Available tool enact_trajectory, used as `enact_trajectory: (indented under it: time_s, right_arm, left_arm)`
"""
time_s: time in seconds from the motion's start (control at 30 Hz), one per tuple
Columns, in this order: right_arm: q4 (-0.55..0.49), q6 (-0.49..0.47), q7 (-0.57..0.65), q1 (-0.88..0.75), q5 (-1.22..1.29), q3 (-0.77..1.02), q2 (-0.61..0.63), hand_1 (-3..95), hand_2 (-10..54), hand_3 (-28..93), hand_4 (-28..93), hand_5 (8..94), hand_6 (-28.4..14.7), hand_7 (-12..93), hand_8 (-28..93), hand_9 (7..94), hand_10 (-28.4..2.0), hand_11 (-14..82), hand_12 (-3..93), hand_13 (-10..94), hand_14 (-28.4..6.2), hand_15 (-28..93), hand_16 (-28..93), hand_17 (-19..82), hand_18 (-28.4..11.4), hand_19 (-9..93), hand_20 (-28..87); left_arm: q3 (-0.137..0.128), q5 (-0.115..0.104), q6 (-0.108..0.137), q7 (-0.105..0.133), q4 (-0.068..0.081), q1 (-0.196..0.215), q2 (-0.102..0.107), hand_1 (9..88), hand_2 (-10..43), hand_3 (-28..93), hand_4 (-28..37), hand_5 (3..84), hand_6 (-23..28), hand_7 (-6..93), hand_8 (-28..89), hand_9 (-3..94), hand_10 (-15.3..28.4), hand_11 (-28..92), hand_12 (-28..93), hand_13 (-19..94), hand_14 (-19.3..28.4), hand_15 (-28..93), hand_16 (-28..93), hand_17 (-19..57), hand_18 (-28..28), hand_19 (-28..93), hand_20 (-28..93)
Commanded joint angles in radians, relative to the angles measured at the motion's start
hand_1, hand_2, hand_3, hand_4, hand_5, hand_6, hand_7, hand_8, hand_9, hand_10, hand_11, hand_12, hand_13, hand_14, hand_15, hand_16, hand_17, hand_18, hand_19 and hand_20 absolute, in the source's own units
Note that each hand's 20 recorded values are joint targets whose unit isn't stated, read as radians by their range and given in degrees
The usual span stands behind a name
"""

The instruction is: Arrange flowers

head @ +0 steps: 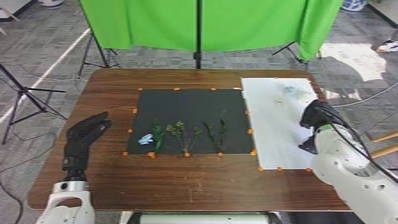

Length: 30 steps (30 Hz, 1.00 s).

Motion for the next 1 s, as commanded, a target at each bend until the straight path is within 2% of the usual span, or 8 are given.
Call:
enact_trajectory:
  time_s: [0.03, 0.23, 0.33, 0.43, 0.6, 0.67, 0.83, 1.0]
  right_arm:
    - [-0.200, 0.048, -0.066, 0.207, -0.042, -0.046, -0.027, 67.6, -9.5, 52, -16, 78.5, -0.3, 25, 8, 92.6, -8.7, 7.0, 39.2, 94, 0.7, 65, 30, 66, -14.1, 93, 63]
    - [-0.147, 0.061, -0.197, 0.580, 0.009, -0.299, -0.148, 67.6, -9.5, 52, -15, 78.6, -0.1, 25, 8, 92.5, -8.2, 6.5, 39.5, 94, 0.9, 65, 31, 67, -13.7, 93, 64]
    - [-0.062, 0.027, -0.256, 0.721, 0.055, -0.433, -0.239, 67.6, -9.5, 52, -15, 78.7, 0.2, 25, 8, 92.7, -8.1, 6.3, 39.4, 94, 1.0, 65, 31, 67, -13.7, 93, 64]
    - [0.040, -0.040, -0.315, 0.803, 0.087, -0.536, -0.345, 67.2, -9.5, 52, -15, 78.7, 0.4, 25, 8, 92.7, -7.9, 6.3, 39.7, 94, 1.0, 65, 31, 67, -13.4, 93, 64]
    - [0.221, -0.159, -0.389, 0.842, 0.057, -0.641, -0.521, 67.1, -9.5, 52, -16, 78.5, 0.7, 25, 8, 92.7, -7.8, 6.1, 39.8, 94, 1.2, 65, 32, 66, -13.0, 93, 65]
    - [0.295, -0.179, -0.397, 0.847, 0.028, -0.671, -0.578, 67.1, -9.5, 52, -16, 78.4, 0.9, 26, 8, 92.7, -7.8, 6.0, 39.7, 94, 1.2, 65, 32, 66, -13.1, 93, 65]
    - [0.411, -0.259, -0.396, 0.833, -0.023, -0.708, -0.677, 67.1, -9.5, 52, -17, 78.2, 1.0, 26, 7, 92.6, -7.7, 5.9, 39.7, 94, 1.2, 65, 32, 66, -13.1, 93, 66]
    - [0.485, -0.321, -0.395, 0.800, -0.071, -0.698, -0.747, 66.9, -9.5, 53, -17, 78.0, 1.1, 26, 7, 92.5, -7.6, 5.9, 39.6, 94, 1.2, 65, 32, 66, -13.1, 93, 66]
  left_arm:
    - [-0.001, -0.021, 0.009, -0.012, 0.002, 0.035, -0.028, 36.0, -5.8, 60, -12.1, 52.9, 5.2, 16.3, -7, 53.4, 14.3, 25, 13, 44, 19.1, 26, -2, 14.6, 16.8, 29, 25]
    - [0.012, -0.025, 0.025, -0.028, 0.003, 0.033, -0.021, 36.8, -3.3, 60, -12.5, 53.7, 5.0, 16.5, -7, 53.9, 14.4, 25, 13, 44, 19.1, 26, -2, 14.8, 16.7, 29, 25]
    - [0.024, -0.055, 0.050, -0.028, 0.001, 0.024, -0.012, 35.9, 2.2, 59, -14.3, 55.2, 4.6, 15.9, -7, 54.9, 14.6, 25, 13, 45, 19.0, 27, -2, 14.9, 16.8, 30, 25]
    - [0.040, -0.075, 0.098, -0.024, 0.002, 0.010, 0.000, 32.8, 9.9, 61, -19.6, 57.2, 4.2, 15.4, -6, 56.6, 15.2, 25, 13, 46, 19.3, 28, -3, 15.1, 17.1, 30, 25]
    - [0.061, -0.127, 0.137, 0.000, -0.001, -0.007, 0.007, 31.5, 23.5, 61, -26.0, 59.5, 4.5, 15.3, -6, 58.5, 15.6, 25, 13, 48, 19.7, 29, -3, 16.0, 17.4, 32, 25]
    - [0.078, -0.125, 0.148, 0.001, 0.006, -0.028, 0.013, 32.0, 25.8, 61, -27.2, 59.5, 5.0, 15.3, -6, 58.8, 15.8, 25, 13, 48, 19.6, 29, -3, 16.4, 17.5, 32, 25]
    - [0.100, -0.111, 0.144, 0.007, 0.010, -0.058, 0.027, 32.8, 28.1, 60, -28.0, 59.1, 6.0, 15.5, -6, 59.2, 16.1, 25, 13, 49, 19.6, 29, -3, 16.8, 17.6, 32, 25]
    - [0.118, -0.129, 0.170, 0.023, 0.009, -0.081, 0.036, 32.3, 28.2, 61, -28.2, 59.1, 6.1, 15.5, -6, 59.3, 16.0, 25, 13, 49, 19.8, 29, -3, 16.6, 17.7, 33, 25]
